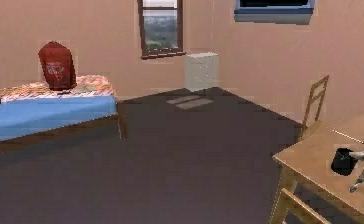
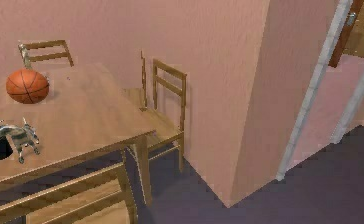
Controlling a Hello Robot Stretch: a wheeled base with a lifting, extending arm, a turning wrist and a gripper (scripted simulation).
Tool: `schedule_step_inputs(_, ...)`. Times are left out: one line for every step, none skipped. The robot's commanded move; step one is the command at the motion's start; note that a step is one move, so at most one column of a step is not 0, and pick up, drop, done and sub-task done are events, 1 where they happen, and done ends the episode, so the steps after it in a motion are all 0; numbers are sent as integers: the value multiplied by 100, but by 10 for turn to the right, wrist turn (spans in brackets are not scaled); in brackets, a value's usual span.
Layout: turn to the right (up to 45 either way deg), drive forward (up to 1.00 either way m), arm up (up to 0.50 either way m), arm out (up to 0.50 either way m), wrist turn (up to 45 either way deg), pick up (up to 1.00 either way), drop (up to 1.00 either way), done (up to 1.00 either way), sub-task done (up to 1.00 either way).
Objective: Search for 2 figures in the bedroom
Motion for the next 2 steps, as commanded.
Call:
schedule_step_inputs(30, 0, 0, 0, 0, 0, 0, 0, 0)
schedule_step_inputs(-450, 0, 0, 0, 0, 0, 0, 0, 0)
